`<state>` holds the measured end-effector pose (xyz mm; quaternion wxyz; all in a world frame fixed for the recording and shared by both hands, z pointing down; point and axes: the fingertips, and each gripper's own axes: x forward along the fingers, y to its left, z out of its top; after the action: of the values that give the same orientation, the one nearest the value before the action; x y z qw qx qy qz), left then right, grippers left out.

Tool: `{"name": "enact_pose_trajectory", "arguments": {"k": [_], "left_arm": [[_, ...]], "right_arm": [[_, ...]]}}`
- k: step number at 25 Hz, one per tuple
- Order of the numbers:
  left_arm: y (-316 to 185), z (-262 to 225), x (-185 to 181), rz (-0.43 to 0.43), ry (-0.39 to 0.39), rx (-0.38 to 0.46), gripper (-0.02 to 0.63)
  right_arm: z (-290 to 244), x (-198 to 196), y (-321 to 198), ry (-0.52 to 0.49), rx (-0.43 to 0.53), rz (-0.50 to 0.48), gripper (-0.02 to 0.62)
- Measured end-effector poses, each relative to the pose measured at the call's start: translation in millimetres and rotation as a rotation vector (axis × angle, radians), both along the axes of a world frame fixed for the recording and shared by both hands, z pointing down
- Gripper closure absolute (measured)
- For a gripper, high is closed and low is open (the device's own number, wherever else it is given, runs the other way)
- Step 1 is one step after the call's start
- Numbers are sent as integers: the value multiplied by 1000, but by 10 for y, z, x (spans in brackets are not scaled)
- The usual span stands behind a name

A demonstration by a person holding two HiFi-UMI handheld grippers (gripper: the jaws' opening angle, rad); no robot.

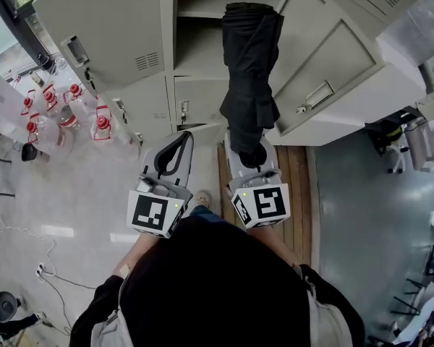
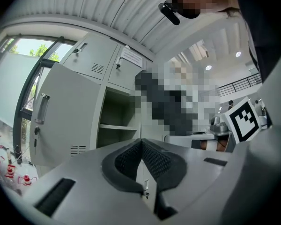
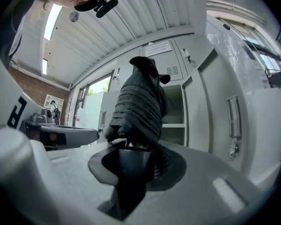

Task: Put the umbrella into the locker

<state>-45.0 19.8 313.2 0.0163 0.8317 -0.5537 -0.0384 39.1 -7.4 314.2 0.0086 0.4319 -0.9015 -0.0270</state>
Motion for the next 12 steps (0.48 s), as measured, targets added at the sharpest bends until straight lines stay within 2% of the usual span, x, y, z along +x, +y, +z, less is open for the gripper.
{"name": "enact_pose_trajectory", "arguments": {"k": [6,12], "left_arm": [[-544,15,75,-58,-7,-15,600],[-809,141,149,-96,-23,-36,600]], "right_arm": [[85,74,-568,9,-4,-49,505],[356,131,-886,16,-51,-70,505]]}}
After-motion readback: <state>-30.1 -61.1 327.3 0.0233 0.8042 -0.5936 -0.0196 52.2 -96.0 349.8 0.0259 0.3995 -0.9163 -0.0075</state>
